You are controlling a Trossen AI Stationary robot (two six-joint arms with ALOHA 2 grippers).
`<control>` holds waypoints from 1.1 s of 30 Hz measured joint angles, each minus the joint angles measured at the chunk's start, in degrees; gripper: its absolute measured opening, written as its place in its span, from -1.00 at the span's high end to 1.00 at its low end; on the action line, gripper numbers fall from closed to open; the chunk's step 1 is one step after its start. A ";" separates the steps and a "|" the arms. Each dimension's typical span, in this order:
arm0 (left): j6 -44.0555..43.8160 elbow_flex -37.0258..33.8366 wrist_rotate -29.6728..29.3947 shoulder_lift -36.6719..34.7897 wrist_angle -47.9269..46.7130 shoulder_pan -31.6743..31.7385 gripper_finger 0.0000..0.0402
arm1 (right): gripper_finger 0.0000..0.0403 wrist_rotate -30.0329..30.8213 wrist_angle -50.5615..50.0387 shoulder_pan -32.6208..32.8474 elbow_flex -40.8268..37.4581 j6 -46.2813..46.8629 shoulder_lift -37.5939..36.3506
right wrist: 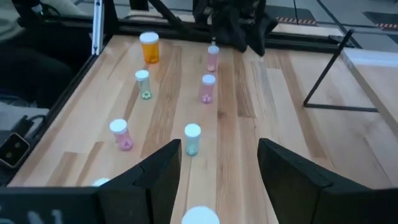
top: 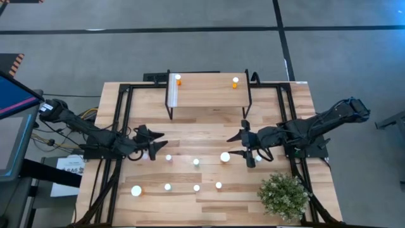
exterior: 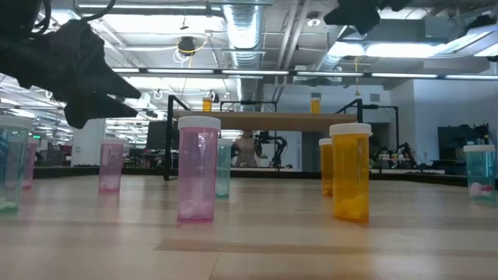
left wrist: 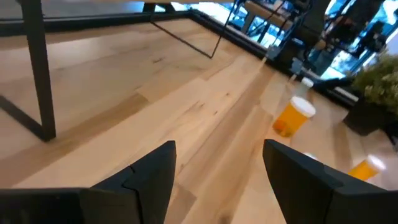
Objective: Pick and place medicine bottles onto shelf by color
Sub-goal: Put the top large orange pill bottle on the shelf
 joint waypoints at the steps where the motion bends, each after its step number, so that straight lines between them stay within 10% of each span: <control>1: -0.06 0.00 0.37 0.00 -0.78 0.00 -0.14 | -0.17 0.00 0.10 0.00 0.02 0.08 0.28; 16: -0.44 0.00 2.93 0.02 -7.82 0.00 -0.14 | -0.17 -1.97 -6.07 -2.58 0.16 2.39 0.02; 22: -0.95 0.00 -3.66 -0.01 3.58 0.02 -0.14 | -0.17 -6.24 -14.52 -3.88 3.04 3.16 2.32; 33: 18.91 0.00 1.50 -0.05 27.52 0.02 -0.14 | -0.17 -9.57 -23.50 -3.39 13.86 1.41 15.76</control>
